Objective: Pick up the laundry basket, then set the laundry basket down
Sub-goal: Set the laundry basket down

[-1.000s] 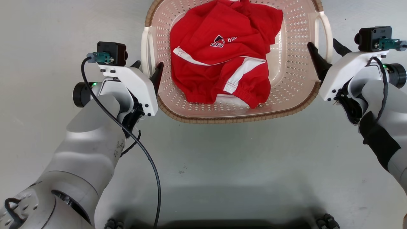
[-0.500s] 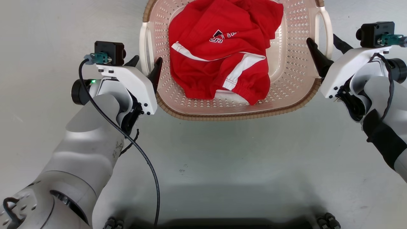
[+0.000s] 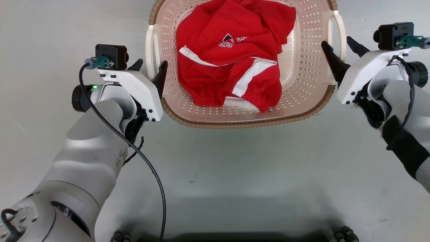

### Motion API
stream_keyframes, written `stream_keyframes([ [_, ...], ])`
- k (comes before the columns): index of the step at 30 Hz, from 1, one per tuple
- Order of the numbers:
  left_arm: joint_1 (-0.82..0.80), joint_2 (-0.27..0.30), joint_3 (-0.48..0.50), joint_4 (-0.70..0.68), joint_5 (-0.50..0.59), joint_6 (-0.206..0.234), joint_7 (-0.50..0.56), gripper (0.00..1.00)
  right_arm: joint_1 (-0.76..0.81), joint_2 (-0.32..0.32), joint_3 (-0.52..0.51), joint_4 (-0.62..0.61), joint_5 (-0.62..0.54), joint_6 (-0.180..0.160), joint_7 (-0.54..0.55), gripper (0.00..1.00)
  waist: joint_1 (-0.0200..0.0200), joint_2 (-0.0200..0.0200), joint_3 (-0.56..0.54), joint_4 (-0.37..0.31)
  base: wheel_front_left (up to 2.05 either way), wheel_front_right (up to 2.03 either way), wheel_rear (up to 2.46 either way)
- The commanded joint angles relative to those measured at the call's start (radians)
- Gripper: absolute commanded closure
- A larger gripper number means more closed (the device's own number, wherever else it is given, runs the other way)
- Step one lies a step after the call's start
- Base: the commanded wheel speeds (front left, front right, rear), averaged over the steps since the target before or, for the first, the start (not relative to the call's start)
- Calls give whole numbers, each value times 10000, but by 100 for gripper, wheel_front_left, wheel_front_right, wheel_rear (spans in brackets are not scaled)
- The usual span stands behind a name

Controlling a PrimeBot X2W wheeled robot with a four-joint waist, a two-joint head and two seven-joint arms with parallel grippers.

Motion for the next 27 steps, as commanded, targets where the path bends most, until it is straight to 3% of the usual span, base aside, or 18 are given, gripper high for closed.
stream_keyframes([
  [1,34,336,72,66,-51,89,-118,0,402,-89,20,-45,73,-36,36,0,0,0,-8,0,0,0,0],
  [27,241,433,-76,281,-350,88,-201,0,458,86,34,370,90,-36,15,0,0,0,-582,-27,0,0,0],
])
